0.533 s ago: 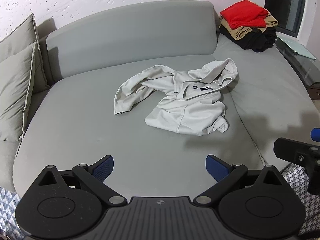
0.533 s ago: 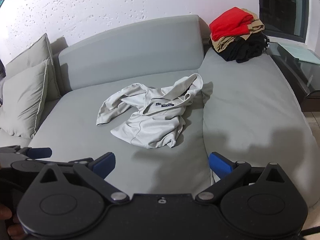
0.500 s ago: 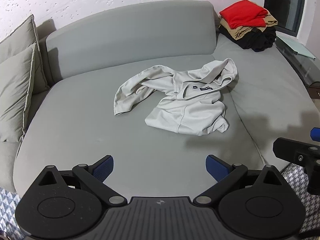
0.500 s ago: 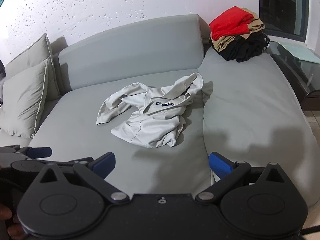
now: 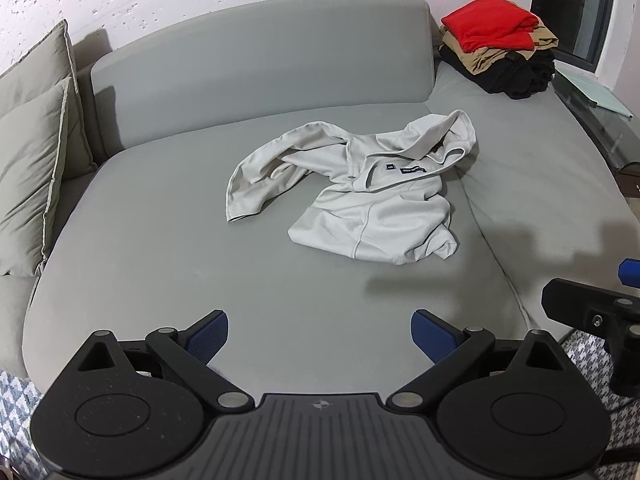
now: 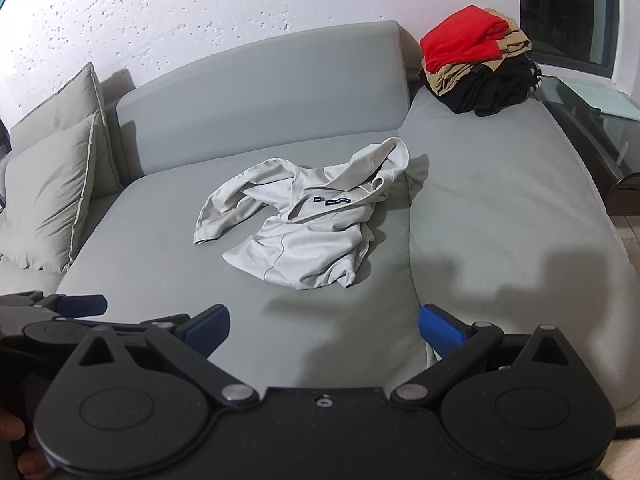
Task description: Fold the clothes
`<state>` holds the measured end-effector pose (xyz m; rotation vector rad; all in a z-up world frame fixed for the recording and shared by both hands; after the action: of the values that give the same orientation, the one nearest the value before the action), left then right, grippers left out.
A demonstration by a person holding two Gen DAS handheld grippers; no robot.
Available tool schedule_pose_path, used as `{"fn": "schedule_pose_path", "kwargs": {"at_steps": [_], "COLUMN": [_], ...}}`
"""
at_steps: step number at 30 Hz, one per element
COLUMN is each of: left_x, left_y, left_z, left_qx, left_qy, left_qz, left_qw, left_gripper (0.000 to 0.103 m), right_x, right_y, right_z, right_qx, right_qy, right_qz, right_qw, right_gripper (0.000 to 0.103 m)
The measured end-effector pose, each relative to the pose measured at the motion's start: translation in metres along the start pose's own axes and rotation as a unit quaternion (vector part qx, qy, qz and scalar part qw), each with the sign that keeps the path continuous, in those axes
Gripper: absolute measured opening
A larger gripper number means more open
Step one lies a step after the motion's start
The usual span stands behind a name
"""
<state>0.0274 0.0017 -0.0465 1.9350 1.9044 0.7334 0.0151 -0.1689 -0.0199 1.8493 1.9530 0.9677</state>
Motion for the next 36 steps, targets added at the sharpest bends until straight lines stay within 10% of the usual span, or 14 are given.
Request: {"fn": "schedule_pose_path", "kwargs": {"at_steps": [36], "left_x": [0.0066], "left_y": [-0.0041], "left_z": [0.0018], "left_qx": [0.008], "left_qy": [-0.004], "left_qz": [-0.009], "left_qw": [0.9999], "left_gripper": [0.099], "right_x": [0.0001], "right_y": [-0.0011], "right_z": [0.0019], "right_qx": [0.01], "right_qy": [0.006], "right_qz": [-0.003], "right_qw": [1.0], "right_gripper": [0.103]}}
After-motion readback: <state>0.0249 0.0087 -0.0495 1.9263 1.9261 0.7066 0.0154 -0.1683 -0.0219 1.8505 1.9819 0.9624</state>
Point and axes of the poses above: each gripper's, at about its wrist camera, not at the fingertips, and z roughly the way its jaws point, x to its left, y to its top, the point moved 5 cm from there along z, roughly the way its jaws point, and after that the axes turned 2 degrees about y, right-handed, at the moved point
